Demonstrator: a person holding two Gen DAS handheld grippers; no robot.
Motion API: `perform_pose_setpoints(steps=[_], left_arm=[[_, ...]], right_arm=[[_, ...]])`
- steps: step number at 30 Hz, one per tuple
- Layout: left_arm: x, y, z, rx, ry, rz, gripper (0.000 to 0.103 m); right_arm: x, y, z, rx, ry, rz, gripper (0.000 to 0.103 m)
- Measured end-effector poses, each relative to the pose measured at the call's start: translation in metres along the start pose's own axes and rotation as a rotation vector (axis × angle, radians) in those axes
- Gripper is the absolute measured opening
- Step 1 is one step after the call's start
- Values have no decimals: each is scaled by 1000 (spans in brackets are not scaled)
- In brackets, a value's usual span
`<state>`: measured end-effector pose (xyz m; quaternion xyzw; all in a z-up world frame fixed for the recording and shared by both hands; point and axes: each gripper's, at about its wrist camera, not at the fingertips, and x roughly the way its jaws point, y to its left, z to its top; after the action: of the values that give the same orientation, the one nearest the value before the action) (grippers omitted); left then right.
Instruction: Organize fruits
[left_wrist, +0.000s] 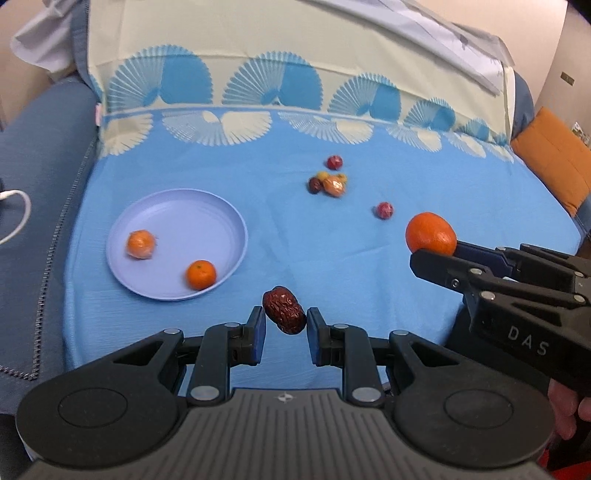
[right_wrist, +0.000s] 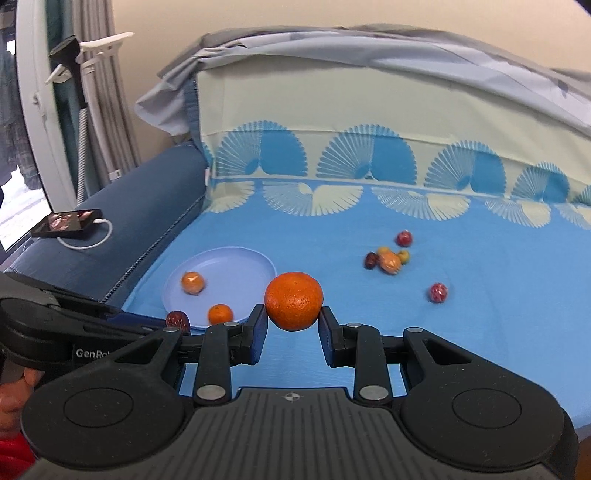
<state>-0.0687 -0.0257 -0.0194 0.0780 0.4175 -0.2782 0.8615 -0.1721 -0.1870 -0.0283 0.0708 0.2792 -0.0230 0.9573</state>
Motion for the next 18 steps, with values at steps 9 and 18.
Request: perform_pose_setpoints(steps=[9,18], left_arm=[[-32,7,-7,-4,-78,37,25],[-41,19,-9,-62,-113,72,11]], right_arm=[[-14,13,1,-38,-27,5,32],[-15,22,0,-65,-27,6,32]])
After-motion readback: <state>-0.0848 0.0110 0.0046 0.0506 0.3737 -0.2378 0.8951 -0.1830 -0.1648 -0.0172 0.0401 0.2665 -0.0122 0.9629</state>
